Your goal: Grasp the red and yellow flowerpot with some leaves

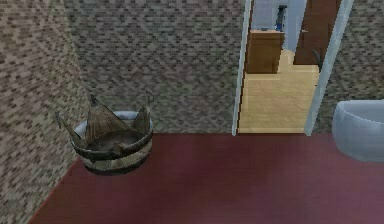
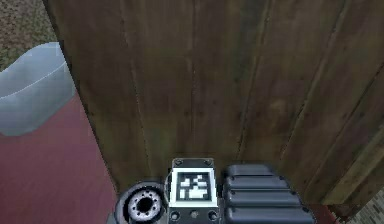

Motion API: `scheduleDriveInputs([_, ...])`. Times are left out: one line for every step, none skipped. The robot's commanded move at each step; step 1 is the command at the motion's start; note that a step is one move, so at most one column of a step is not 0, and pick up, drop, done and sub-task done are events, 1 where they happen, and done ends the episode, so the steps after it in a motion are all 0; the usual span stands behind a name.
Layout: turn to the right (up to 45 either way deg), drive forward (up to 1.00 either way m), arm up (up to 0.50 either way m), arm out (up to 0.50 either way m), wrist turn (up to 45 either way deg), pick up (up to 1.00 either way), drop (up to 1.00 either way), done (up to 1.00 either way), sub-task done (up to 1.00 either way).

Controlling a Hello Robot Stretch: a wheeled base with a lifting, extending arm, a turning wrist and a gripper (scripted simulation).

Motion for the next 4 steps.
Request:
scheduleDriveInputs([0.0,0.00,0.00,0.02,0.0,0.00,0.00,0.00,0.00])
scheduleDriveInputs([0.0,0.00,0.00,0.00,45.0,0.00,0.00,0.00,0.00])
scheduleDriveInputs([0.0,0.00,0.00,0.00,45.0,0.00,0.00,0.00,0.00])
scheduleDriveInputs([0.0,0.00,0.00,0.00,45.0,0.00,0.00,0.00,0.00])
